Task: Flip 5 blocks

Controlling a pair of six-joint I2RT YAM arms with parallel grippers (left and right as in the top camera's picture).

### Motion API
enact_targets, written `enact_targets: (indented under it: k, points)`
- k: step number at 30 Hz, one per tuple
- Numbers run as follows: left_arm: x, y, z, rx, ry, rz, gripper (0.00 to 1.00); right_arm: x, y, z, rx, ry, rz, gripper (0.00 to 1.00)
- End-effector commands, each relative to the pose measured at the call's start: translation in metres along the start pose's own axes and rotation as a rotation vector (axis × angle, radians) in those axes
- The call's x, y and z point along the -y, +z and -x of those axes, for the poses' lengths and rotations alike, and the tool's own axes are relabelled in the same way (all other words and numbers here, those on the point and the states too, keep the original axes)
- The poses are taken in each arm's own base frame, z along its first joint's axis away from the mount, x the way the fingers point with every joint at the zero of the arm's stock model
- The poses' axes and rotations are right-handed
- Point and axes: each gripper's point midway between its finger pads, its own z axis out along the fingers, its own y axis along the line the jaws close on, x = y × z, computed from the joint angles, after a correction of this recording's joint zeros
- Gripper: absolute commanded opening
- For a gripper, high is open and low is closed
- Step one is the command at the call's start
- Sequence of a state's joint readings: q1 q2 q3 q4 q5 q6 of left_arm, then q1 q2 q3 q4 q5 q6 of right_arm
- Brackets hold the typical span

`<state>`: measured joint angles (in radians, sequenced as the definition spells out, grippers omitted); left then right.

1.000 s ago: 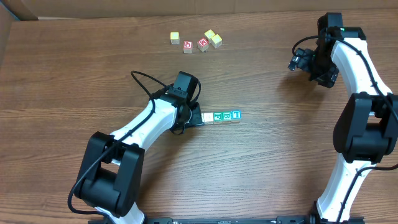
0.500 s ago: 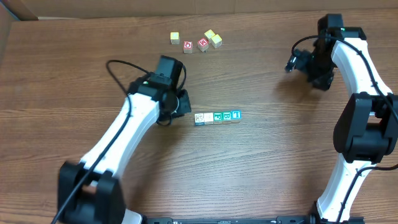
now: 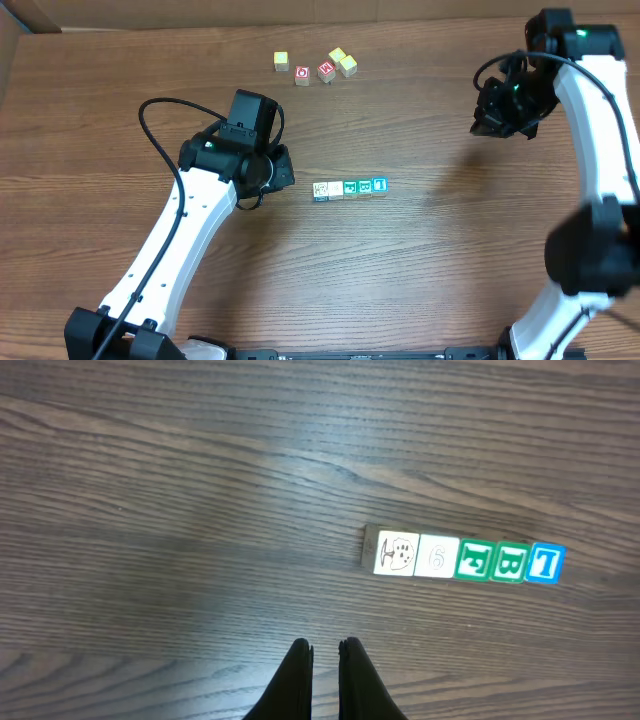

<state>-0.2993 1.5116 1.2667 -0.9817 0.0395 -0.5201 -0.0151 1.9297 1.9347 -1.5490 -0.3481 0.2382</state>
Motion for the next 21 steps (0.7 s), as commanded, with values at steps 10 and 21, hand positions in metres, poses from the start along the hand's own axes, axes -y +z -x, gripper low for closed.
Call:
enact_targets:
  k: [10, 21]
  points:
    - [-0.01, 0.003, -0.007, -0.042, 0.009, 0.05, 0.07, -0.037, -0.014, -0.053, 0.056, -0.055, -0.119, 0.04]
    - [-0.016, 0.016, -0.021, -0.098, -0.05, 0.074, 0.04, -0.031, 0.064, -0.048, 0.067, -0.052, -0.154, 0.04]
